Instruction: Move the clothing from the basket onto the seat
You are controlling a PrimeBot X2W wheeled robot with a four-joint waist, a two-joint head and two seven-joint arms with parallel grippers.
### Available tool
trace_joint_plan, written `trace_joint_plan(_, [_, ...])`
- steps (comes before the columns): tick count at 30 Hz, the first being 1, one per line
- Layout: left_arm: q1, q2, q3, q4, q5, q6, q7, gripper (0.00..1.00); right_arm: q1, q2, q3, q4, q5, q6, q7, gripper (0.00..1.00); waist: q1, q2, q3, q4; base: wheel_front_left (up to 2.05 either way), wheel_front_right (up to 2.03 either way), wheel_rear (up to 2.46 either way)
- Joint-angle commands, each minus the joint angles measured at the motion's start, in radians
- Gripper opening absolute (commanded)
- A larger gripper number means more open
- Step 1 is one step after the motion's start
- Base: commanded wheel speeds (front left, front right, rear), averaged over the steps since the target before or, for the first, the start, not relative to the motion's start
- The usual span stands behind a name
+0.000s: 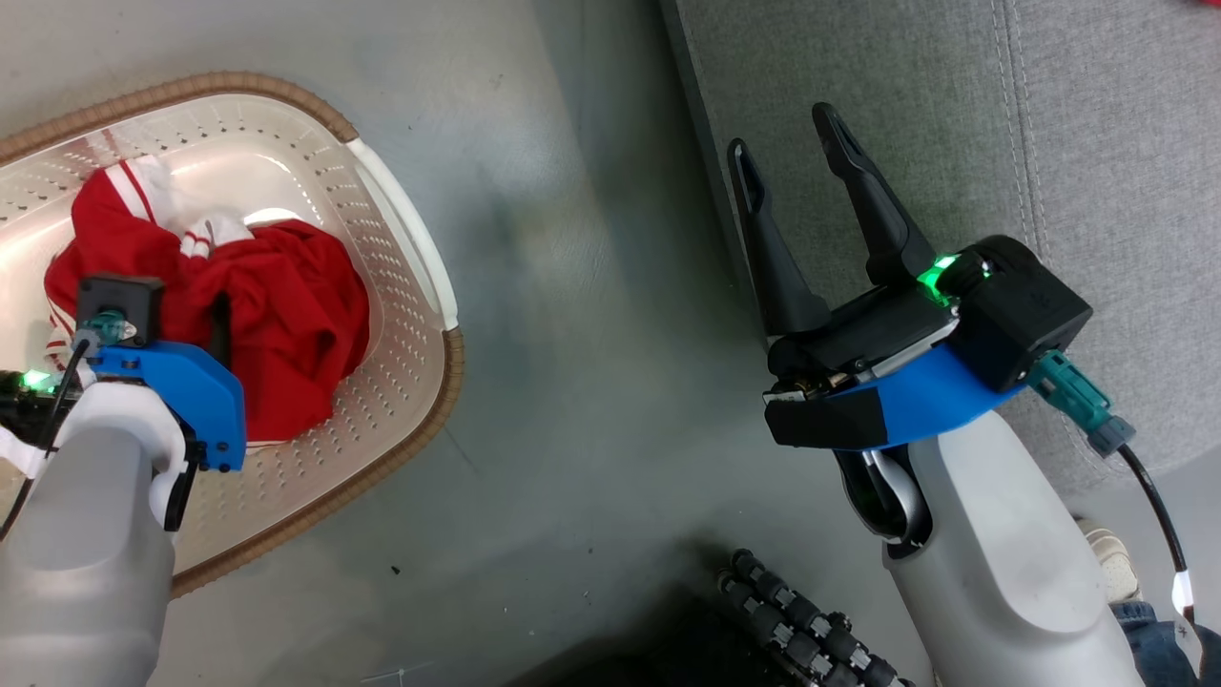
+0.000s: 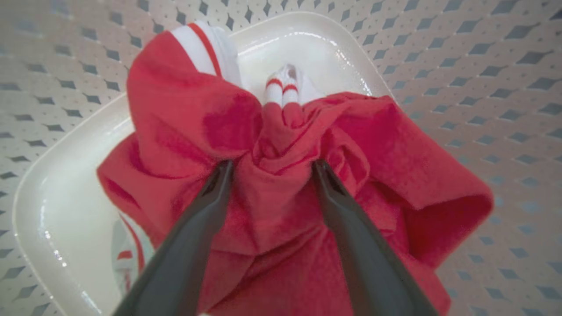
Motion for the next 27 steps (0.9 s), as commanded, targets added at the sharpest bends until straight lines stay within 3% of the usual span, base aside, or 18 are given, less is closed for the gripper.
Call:
trace_joint_plan(1, [-0.010,0.004,0.000,0.008,0.003,0.008,0.006,1.00,-0.014,0.005,0.000,-0.005,0.008,0.000,-0.004,1.00,-0.0001,0.0000,0.000,0.001,0.00,0.00,0.00])
trace_joint_plan(4, [-0.021,-0.008,-0.009,0.034,-0.001,0.007,0.034,0.98,-0.011,0.005,0.000,-0.013,0.011,0.000,-0.004,1.00,-0.0001,0.0000,0.001,0.003,0.00,0.00,0.00])
trace_joint_plan(5, [-0.026,-0.010,-0.011,0.042,-0.003,0.008,0.040,0.47,-0.009,0.005,-0.001,-0.015,0.012,0.000,-0.004,1.00,-0.0001,0.0000,0.002,0.004,0.00,0.00,0.00])
trace_joint_plan(6, [-0.030,-0.010,-0.015,0.048,-0.001,0.007,0.045,0.16,-0.009,0.005,-0.001,-0.016,0.013,0.000,-0.004,1.00,-0.0001,0.0000,0.002,0.005,0.00,0.00,0.00])
trace_joint_plan(7, [-0.032,-0.012,-0.018,0.054,-0.001,0.004,0.049,0.00,-0.008,0.005,-0.001,-0.016,0.012,0.000,-0.004,1.00,-0.0001,0.0000,0.002,0.005,0.00,0.00,0.00])
trace_joint_plan(27, [-0.040,-0.035,-0.036,0.121,-0.040,-0.011,0.021,0.00,-0.018,0.005,0.007,0.008,0.017,0.000,-0.005,1.00,-0.0001,0.0000,-0.041,0.017,0.00,0.00,0.00])
